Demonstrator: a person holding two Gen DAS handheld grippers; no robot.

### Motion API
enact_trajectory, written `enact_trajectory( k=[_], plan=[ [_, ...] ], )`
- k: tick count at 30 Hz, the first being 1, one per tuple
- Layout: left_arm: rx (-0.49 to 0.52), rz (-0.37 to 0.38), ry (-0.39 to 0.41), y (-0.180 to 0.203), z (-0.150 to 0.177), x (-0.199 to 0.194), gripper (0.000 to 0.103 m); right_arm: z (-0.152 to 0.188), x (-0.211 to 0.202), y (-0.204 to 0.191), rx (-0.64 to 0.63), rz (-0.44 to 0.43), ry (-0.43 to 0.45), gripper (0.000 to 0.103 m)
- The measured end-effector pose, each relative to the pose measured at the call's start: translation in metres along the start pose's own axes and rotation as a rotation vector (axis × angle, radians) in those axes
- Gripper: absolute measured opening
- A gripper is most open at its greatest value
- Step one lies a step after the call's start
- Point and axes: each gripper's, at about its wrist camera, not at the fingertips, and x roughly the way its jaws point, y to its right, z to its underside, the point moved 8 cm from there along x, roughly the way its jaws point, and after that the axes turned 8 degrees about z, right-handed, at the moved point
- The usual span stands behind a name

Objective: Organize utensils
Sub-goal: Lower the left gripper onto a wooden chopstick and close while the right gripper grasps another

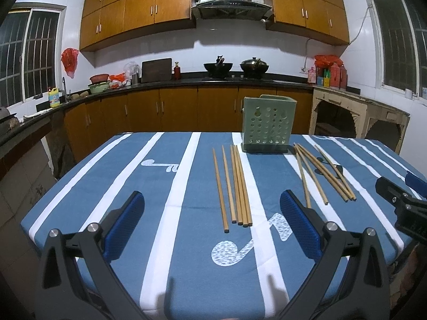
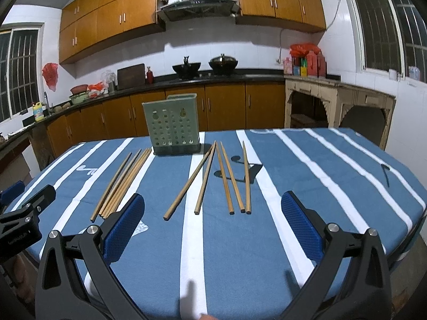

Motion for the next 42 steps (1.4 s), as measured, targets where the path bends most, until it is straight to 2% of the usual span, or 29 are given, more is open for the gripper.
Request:
enact_trajectory(
  k=[4, 10, 12, 14, 15, 17, 21, 25, 27, 32, 38, 40, 42],
  plan=[
    [-0.032, 0.013, -0.062, -0.007, 0.006, 0.013, 0.099, 0.004, 0.021, 0.010, 0.006, 0.038, -0.076, 0.101],
    [-0.152, 0.040, -0.161, -0.038, 0.010, 0.043, 0.099, 0.006, 0.063, 0.033, 0.063, 0.074, -0.219, 0.100],
    [-0.163, 0.035, -0.188, -0.046, 0.008, 0.054, 0.099, 0.002, 0.079, 0.041, 0.082, 0.081, -0.259, 0.089],
    [-0.163, 0.035, -0.214, -0.051, 0.006, 0.066, 0.099, -0.001, 0.092, 0.046, 0.095, 0.087, -0.291, 0.069],
    [-0.158, 0.037, -0.228, -0.053, 0.005, 0.072, 0.095, -0.003, 0.100, 0.047, 0.099, 0.094, -0.308, 0.066],
    [-0.148, 0.048, -0.250, -0.053, 0.002, 0.084, 0.083, -0.005, 0.114, 0.048, 0.096, 0.101, -0.333, 0.052],
    [-0.154, 0.084, -0.305, -0.049, 0.001, 0.106, 0.065, -0.004, 0.141, 0.047, 0.079, 0.108, -0.382, 0.041],
    [-0.148, 0.110, -0.345, -0.041, 0.002, 0.124, 0.059, 0.003, 0.159, 0.041, 0.058, 0.099, -0.429, 0.035],
    [-0.137, 0.120, -0.362, -0.036, 0.003, 0.131, 0.054, 0.009, 0.165, 0.039, 0.041, 0.102, -0.456, 0.028],
    [-0.124, 0.143, -0.424, -0.029, 0.009, 0.149, 0.039, 0.011, 0.167, 0.045, 0.030, 0.128, -0.440, 0.009],
    [-0.117, 0.153, -0.490, -0.024, 0.019, 0.168, 0.021, 0.009, 0.168, 0.050, 0.032, 0.134, -0.442, 0.009],
    [-0.103, 0.150, -0.493, -0.022, 0.020, 0.171, 0.017, 0.008, 0.169, 0.049, 0.027, 0.137, -0.440, 0.009],
    [-0.083, 0.145, -0.496, -0.021, 0.021, 0.172, 0.009, 0.007, 0.172, 0.048, 0.017, 0.139, -0.435, 0.009]
  ],
)
